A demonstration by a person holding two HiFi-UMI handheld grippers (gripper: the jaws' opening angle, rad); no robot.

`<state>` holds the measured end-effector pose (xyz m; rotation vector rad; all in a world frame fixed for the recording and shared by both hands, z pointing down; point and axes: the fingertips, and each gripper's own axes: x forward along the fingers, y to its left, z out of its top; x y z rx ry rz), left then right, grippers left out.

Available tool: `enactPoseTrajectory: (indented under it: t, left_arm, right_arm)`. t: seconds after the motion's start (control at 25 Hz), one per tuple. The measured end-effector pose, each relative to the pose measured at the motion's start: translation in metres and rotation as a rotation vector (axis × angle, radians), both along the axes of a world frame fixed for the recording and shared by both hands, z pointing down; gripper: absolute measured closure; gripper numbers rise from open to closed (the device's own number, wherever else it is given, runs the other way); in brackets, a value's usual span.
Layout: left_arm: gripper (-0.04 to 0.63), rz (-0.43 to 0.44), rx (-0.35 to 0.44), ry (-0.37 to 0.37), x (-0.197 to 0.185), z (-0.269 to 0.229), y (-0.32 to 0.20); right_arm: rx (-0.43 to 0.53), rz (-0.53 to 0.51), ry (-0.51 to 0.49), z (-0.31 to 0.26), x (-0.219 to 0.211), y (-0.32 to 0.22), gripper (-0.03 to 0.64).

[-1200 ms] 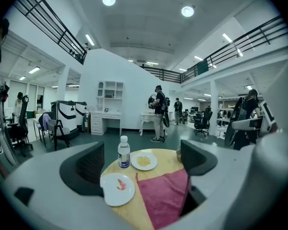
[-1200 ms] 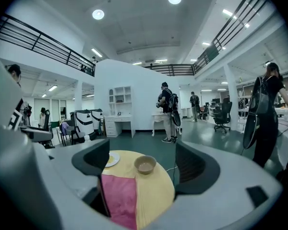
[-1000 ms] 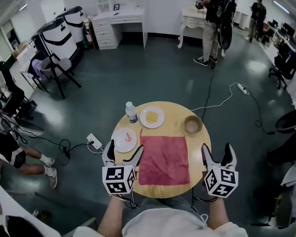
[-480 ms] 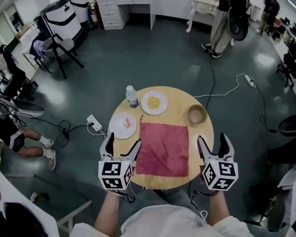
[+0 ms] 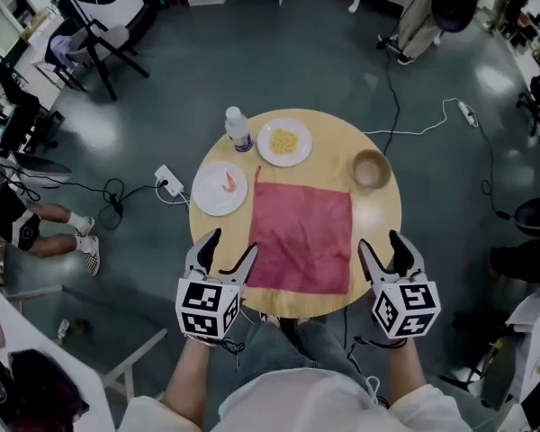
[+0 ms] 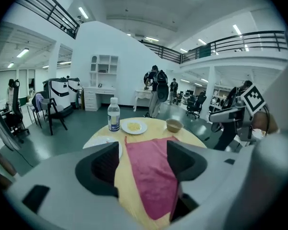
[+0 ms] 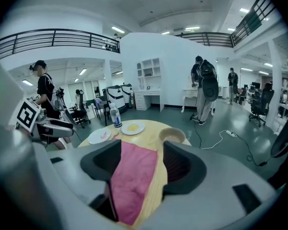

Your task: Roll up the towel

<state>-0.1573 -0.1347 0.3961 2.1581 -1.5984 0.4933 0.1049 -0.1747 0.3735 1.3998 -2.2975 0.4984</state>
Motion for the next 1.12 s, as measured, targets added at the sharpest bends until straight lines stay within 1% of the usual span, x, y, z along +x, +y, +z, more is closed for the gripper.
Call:
enactPoseTrajectory:
  t: [0.2, 0.44, 0.52, 0.6, 0.8, 0.92, 1.12]
  left_arm:
    - [0.340, 0.088, -0.065, -0.020, 0.013, 0.025, 0.015]
    - [0.383, 0.204, -0.158, -0.056, 0.026, 0.054, 0.035]
    - [0.385, 0.255, -0.190, -0.072, 0.031, 0.064, 0.042]
    - [0.385, 0.327, -0.225, -0.108, 0.037, 0.074, 0.050]
    - [0.384, 0.516, -0.311, -0.235, 0.050, 0.102, 0.074]
    - [0.383, 0.584, -0.343, -0.282, 0.052, 0.115, 0.084]
    - [0.385, 0.659, -0.376, -0.339, 0.050, 0.130, 0.095]
  right_arm:
    - [-0.066, -0.065, 0.013, 0.025, -0.006, 0.016, 0.383]
    - [-0.140, -0.156, 0.064, 0.055, -0.006, 0.039, 0.408]
    - [-0.165, -0.188, 0.079, 0.065, -0.005, 0.047, 0.410]
    - [-0.189, -0.225, 0.096, 0.074, -0.005, 0.054, 0.414]
    - [-0.236, -0.324, 0.155, 0.095, -0.004, 0.072, 0.425]
    - [-0.260, -0.382, 0.199, 0.107, -0.005, 0.082, 0.433]
    - [-0.279, -0.473, 0.261, 0.125, -0.009, 0.097, 0.433]
